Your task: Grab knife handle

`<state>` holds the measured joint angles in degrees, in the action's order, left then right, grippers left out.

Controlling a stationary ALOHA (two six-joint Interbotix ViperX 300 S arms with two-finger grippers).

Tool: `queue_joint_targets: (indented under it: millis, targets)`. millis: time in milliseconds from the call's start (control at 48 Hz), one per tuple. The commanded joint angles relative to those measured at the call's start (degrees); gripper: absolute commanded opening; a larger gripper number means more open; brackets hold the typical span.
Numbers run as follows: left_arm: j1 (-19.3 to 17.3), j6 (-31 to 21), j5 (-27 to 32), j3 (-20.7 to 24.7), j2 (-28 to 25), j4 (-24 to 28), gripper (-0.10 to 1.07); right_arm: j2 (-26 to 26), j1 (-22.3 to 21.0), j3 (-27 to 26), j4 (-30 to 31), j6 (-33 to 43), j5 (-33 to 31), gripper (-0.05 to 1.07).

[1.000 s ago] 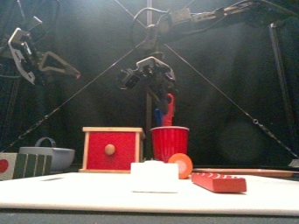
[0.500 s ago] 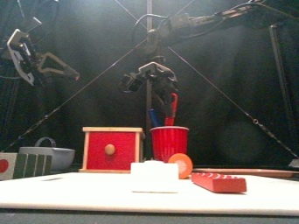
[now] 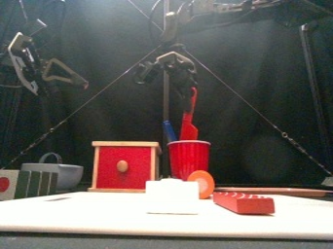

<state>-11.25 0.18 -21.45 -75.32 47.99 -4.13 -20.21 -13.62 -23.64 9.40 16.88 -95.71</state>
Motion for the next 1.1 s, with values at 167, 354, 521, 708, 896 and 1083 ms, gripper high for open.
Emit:
queue_joint_targets:
  millis: [167,354,521,708,896,1083]
  targets:
    - [-0.8,0.3,-0.6,1.4,-0.2,-0.2,0.25,7.5,1.1,-1.8,0.8,0.9,-0.4,0.33]
    - [-0.9,0.3,-0.7,1.4,-0.2,-0.1,0.48,9.8,3.2,-1.0,1.9,1.4,-0.1,0.33]
    - [-0.9,0.3,-0.8,1.4,-0.2,-0.1,0.61,11.7,5.3,-0.8,3.4,4.0,1.8,0.33]
    - [-0.9,0.3,-0.8,1.4,-0.2,0.0,0.64,14.3,7.4,1.6,3.6,6.1,5.4,0.33]
    - [-0.9,0.3,-0.8,1.4,-0.2,0.0,0.64,17.4,9.0,5.6,3.6,10.6,10.1,0.33]
    - [-0.9,0.2,-0.8,1.6,-0.2,0.0,0.65,22.0,10.1,12.3,2.5,12.7,18.2,0.33]
